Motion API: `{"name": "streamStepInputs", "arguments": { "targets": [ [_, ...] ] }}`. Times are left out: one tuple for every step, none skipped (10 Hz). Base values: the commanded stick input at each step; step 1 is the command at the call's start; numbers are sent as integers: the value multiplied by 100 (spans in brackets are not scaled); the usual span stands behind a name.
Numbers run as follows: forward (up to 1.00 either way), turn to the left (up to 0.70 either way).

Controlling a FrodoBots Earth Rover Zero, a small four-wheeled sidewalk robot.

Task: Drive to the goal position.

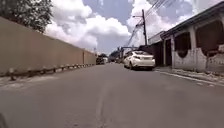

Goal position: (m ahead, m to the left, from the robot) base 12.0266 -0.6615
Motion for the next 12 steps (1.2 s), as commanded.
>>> {"name": "streamStepInputs", "arguments": {
  "targets": [
    [100,0],
    [100,0],
    [100,0],
    [100,0],
    [100,0],
    [100,0],
    [100,0],
    [100,0],
    [100,0],
    [100,0],
    [100,0],
    [100,0]
  ]
}}
